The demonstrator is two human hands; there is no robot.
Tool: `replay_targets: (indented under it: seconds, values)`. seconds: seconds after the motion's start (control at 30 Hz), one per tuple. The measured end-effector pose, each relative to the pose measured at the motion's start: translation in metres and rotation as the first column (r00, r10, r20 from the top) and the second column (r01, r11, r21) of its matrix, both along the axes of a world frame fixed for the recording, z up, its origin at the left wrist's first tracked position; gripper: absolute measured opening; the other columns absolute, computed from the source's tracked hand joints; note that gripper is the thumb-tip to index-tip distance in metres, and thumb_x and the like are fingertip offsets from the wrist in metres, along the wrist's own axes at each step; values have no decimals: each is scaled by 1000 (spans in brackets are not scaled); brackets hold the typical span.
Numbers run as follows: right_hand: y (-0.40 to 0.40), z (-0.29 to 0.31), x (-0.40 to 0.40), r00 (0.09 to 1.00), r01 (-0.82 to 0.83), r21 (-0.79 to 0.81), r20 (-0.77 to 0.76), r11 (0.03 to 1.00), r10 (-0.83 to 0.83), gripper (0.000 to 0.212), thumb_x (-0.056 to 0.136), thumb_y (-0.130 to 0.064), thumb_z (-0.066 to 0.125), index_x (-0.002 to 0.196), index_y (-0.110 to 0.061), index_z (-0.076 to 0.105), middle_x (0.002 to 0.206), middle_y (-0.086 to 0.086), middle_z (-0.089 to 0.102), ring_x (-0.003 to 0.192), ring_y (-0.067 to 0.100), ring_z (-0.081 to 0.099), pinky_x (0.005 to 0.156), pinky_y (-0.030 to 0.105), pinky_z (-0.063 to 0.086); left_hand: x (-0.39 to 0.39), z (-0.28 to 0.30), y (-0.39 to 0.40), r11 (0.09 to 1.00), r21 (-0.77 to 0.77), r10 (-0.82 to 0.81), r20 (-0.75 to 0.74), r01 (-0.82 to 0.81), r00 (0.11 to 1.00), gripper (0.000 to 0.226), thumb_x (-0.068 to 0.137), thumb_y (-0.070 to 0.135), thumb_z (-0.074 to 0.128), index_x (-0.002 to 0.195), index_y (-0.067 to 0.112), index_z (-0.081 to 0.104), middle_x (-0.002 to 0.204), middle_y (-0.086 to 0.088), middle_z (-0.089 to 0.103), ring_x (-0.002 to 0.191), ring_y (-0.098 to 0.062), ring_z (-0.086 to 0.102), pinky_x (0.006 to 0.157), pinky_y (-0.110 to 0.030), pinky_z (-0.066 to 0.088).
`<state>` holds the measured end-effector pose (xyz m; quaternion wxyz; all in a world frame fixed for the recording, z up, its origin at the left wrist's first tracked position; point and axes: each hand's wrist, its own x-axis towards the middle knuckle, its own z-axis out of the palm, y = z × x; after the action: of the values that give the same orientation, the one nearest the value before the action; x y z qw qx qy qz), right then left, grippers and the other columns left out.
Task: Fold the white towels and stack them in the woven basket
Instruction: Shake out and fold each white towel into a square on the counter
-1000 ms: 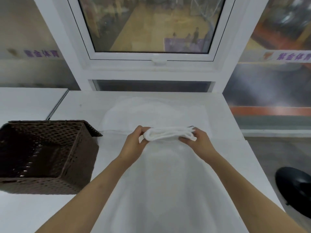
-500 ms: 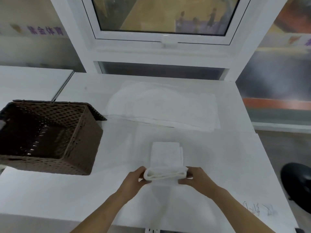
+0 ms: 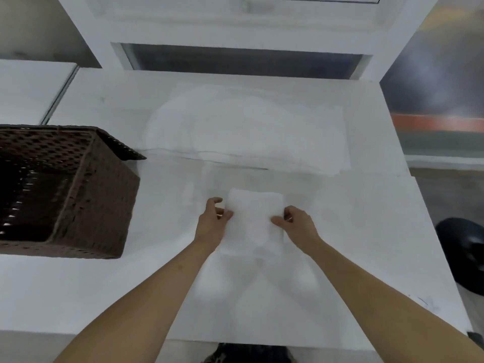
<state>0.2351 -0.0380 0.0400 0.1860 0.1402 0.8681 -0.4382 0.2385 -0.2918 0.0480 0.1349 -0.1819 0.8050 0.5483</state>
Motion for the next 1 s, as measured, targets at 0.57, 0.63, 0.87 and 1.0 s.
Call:
replay_targets:
  seconds: [0.57,0.63,0.87,1.0]
  values:
    - [-1,-65,31,857,-406,515,-74,755,511,68,106,-62,19,164,-36,-3,172,-9,-15,159,19,-11,128,44,4,16,-73,39,352,-789,-703,132,504,698,63,104,58,7,160,35,-12,167,-1,-27,153,-23,-27,125,-57,-1]
    - [4,-70,31,866,-439,496,9,750,501,67,105,-65,14,160,-43,-17,166,-19,-31,155,16,-26,128,46,-9,15,-77,43,353,-797,-695,128,491,707,63,105,58,10,160,37,-13,166,0,-28,153,-23,-27,124,-59,-1]
    - [6,-62,14,841,-515,447,95,732,533,68,102,-69,12,158,-46,-21,164,-19,-33,156,16,-22,127,49,-9,8,-72,49,353,-769,-661,198,533,724,63,104,60,7,156,41,-21,161,4,-39,149,-20,-36,122,-60,-9]
    - [11,-48,23,811,-527,503,57,685,582,76,102,-71,19,163,-36,-9,169,-11,-25,157,17,-21,128,49,-8,16,-62,44,312,-788,-669,215,531,711,66,104,60,3,159,31,-20,165,-1,-31,152,-23,-29,123,-58,-7]
